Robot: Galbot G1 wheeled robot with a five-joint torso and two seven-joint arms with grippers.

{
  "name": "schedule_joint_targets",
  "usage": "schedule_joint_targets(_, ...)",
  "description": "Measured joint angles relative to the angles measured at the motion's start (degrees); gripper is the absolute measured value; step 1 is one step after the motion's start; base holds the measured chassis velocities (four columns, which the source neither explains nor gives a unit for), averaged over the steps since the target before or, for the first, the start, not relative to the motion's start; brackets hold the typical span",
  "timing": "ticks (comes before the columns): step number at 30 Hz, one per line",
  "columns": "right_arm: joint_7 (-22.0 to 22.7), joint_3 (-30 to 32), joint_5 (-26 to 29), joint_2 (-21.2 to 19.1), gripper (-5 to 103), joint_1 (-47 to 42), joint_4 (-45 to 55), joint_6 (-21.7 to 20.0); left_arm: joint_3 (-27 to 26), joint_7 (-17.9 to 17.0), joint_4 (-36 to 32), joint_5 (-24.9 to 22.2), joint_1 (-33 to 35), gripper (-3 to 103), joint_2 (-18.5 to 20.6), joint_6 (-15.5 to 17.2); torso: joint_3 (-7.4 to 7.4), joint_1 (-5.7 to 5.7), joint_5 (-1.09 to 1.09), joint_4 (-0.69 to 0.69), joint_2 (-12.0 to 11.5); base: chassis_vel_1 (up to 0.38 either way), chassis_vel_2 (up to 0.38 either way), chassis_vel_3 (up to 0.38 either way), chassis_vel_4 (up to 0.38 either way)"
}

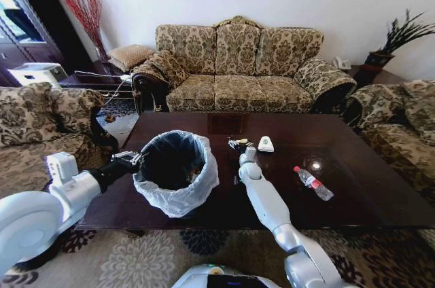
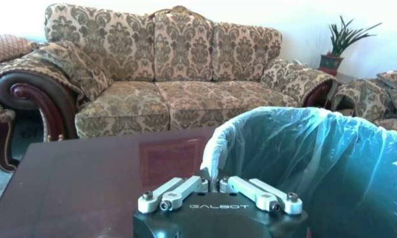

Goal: Move to the front of the table and place the trash on the table into the trash bin.

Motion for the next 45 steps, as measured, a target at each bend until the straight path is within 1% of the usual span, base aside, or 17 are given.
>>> schedule_joint_targets(3,-1.1,-0.1,2.1,-0.3,101,0.5,-1.2,-0.8,0.0,0.0,-0.2,0.0,0.0,1,-0.2,0.2,0.00,0.00,0.00,0.01,0.0,0.000,0.000,0.000,0.000)
schedule_joint_targets(5,-2.0,-0.2,2.8,-0.5,97,0.7,-1.9,-0.8,-0.1,0.0,-0.2,0.0,0.0,1,-0.3,0.3,0.00,0.00,0.01,0.01,0.0,0.000,0.000,0.000,0.000)
schedule_joint_targets(7,-2.5,-0.5,4.1,-0.8,86,1.0,-2.4,-1.2,-0.1,0.0,-0.2,0.1,-0.1,1,-0.4,0.3,0.00,0.00,0.01,0.00,0.0,0.000,0.000,0.000,0.000)
schedule_joint_targets(8,-2.5,-0.5,4.1,-0.8,86,1.0,-2.4,-1.2,-0.1,0.0,-0.2,0.1,-0.1,1,-0.4,0.3,0.00,0.00,0.01,0.00,0.0,0.000,0.000,0.000,0.000)
schedule_joint_targets(11,-2.8,-0.7,4.8,-1.0,70,1.6,-3.1,-1.5,0.7,0.2,-0.2,0.6,-0.3,1,-0.7,0.3,0.00,0.00,0.01,0.02,0.0,0.000,0.000,0.000,0.000)
schedule_joint_targets(13,-2.8,-0.7,4.8,-1.1,70,1.8,-3.3,-1.6,0.9,0.3,-0.2,0.7,-0.4,1,-0.8,0.3,0.00,0.00,0.00,0.02,0.0,0.000,0.000,0.000,0.000)
schedule_joint_targets(17,-3.4,-1.0,5.0,-1.7,49,2.1,-3.8,-1.6,0.9,0.4,-0.1,0.8,-0.2,1,-0.7,0.2,0.00,0.00,0.00,0.02,0.0,0.000,0.000,0.000,0.000)
schedule_joint_targets(20,-3.5,-1.0,5.2,-1.8,43,2.1,-3.9,-1.6,0.9,0.5,-0.1,0.8,-0.1,1,-0.6,0.2,0.00,0.00,0.01,0.02,0.0,0.000,0.000,0.000,0.000)
schedule_joint_targets(22,-3.5,-1.0,5.6,-2.0,32,2.2,-3.8,-1.6,0.9,0.5,-0.1,0.8,-0.2,1,-0.4,0.2,0.00,0.00,0.01,0.02,0.0,0.000,0.000,0.000,0.000)
schedule_joint_targets(26,-3.6,-1.0,6.1,-2.3,21,2.2,-3.6,-1.8,0.9,0.5,-0.1,0.8,-0.2,1,-0.3,0.1,0.00,0.00,0.01,0.02,0.0,0.000,0.000,0.000,0.000)
schedule_joint_targets(28,-3.6,-1.0,6.9,-2.9,10,1.9,-2.9,-2.1,0.8,0.5,0.0,0.8,-0.1,1,-0.2,0.1,0.00,0.00,0.01,0.02,0.0,0.000,0.000,0.000,0.000)
schedule_joint_targets(31,-3.6,-1.0,8.1,-3.6,4,1.4,-1.6,-2.4,0.7,0.5,0.0,0.8,0.0,1,-0.4,0.1,0.00,0.00,0.01,0.02,0.0,0.000,0.000,0.000,0.000)
schedule_joint_targets(35,-4.6,-1.0,11.6,-6.5,1,-2.2,8.5,-2.4,0.5,0.4,0.0,0.8,0.4,1,-0.5,0.1,0.00,0.01,0.01,0.04,0.0,0.000,0.000,0.000,0.000)
schedule_joint_targets(38,-8.7,-0.8,14.9,-11.5,0,-9.7,26.9,-2.2,0.2,-0.2,0.0,0.2,0.8,1,0.4,0.2,0.00,0.00,0.01,0.02,0.0,0.000,0.000,0.000,0.000)
schedule_joint_targets(39,-8.7,-0.8,14.9,-11.5,0,-9.7,26.9,-2.2,0.2,-0.2,0.0,0.2,0.8,1,0.4,0.2,0.00,0.00,0.01,0.02,0.0,0.000,0.000,0.000,0.000)
schedule_joint_targets(43,-19.6,0.0,19.6,-18.6,0,-18.9,51.3,0.7,0.7,-1.0,0.9,-0.5,0.3,1,1.5,0.5,-0.01,0.00,0.01,0.00,0.0,0.000,0.000,0.000,0.000)
schedule_joint_targets(45,-21.6,0.2,21.2,-20.1,0,-20.5,55.8,0.9,1.0,-1.1,1.5,-0.5,0.2,1,1.5,0.5,-0.02,0.00,0.00,0.00,0.0,0.000,0.000,0.000,0.000)
